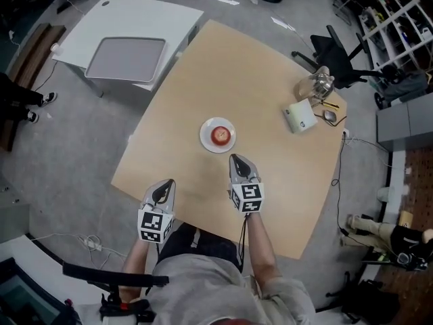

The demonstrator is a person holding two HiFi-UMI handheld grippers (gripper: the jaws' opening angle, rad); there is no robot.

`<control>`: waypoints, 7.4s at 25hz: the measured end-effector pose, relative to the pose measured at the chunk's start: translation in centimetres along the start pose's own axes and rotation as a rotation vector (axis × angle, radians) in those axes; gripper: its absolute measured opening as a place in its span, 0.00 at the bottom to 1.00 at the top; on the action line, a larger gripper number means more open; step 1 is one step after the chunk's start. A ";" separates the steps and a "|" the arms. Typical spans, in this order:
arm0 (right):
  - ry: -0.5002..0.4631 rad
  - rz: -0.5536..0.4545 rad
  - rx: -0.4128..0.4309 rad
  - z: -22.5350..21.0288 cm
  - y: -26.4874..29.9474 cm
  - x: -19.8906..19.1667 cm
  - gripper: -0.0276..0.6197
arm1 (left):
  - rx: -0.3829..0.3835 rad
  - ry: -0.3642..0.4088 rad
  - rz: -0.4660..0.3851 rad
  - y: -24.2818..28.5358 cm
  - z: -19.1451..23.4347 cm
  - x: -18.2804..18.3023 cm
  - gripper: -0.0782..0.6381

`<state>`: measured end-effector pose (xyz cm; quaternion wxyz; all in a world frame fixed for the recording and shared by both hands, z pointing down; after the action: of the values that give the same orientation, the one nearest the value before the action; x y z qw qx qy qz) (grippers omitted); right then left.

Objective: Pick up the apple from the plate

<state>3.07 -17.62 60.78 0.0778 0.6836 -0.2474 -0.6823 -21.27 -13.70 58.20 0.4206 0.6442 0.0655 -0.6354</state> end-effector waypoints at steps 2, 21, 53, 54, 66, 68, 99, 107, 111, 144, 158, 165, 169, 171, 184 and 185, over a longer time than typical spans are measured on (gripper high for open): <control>-0.018 0.016 0.007 -0.4 1.1 -0.2 0.05 | 0.006 -0.006 0.006 0.1 0.1 -0.2 0.14; -0.031 0.098 0.090 -1.2 7.7 -1.8 0.40 | 0.073 -0.045 0.029 1.2 1.1 -0.3 0.14; -0.042 0.204 0.099 -2.1 13.2 -4.9 0.64 | 0.125 -0.101 0.078 2.7 2.7 -1.1 0.14; -0.040 0.203 0.099 -2.1 13.2 -4.9 0.64 | 0.126 -0.101 0.077 2.7 2.7 -1.1 0.14; -0.037 0.200 0.095 -2.3 13.1 -4.8 0.63 | 0.119 -0.097 0.073 2.9 2.7 -1.2 0.14; -0.037 0.196 0.093 -2.2 13.0 -4.7 0.63 | 0.118 -0.094 0.069 2.8 2.7 -1.1 0.14; 0.032 0.035 -0.066 -3.6 1.3 -1.2 0.63 | -0.039 0.020 0.009 1.0 -2.4 0.8 0.14; 0.063 -0.009 -0.136 -4.7 -2.8 -0.8 0.63 | -0.100 0.057 0.007 1.3 -4.5 1.3 0.14; 0.076 -0.017 -0.171 -5.4 -4.6 -1.2 0.63 | -0.133 0.076 0.012 1.7 -5.6 1.4 0.14; 0.213 -0.043 -0.468 -13.2 -18.9 -8.8 0.63 | -0.387 0.224 0.050 5.6 -17.1 0.9 0.14; 0.234 -0.022 -0.538 -17.6 -21.4 -11.1 0.63 | -0.419 0.243 0.074 8.3 -20.7 1.8 0.14; 0.263 -0.010 -0.567 -20.9 -21.6 -13.1 0.63 | -0.435 0.253 0.106 10.9 -22.6 1.5 0.14; 0.273 0.002 -0.586 -22.7 -21.5 -14.1 0.63 | -0.436 0.254 0.126 12.2 -23.3 1.6 0.14; 0.276 0.010 -0.593 -23.6 -21.4 -14.5 0.63 | -0.435 0.251 0.139 12.8 -23.5 1.4 0.14; 0.303 0.041 -0.613 -28.6 -20.4 -17.0 0.63 | -0.437 0.258 0.201 16.5 -25.0 1.0 0.14; 0.305 0.043 -0.615 -28.9 -20.2 -17.3 0.63 | -0.437 0.258 0.204 16.9 -25.1 1.0 0.14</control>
<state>36.79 0.86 68.87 0.3306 0.7169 -0.0299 -0.6131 8.51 -9.20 61.01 0.5997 0.6170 0.1890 -0.4733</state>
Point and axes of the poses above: the fingertips, and each gripper's own axes: y forward along the fingers, z to its left, x out of its top, the point moved 4 cm from there along -y, backward along the fingers
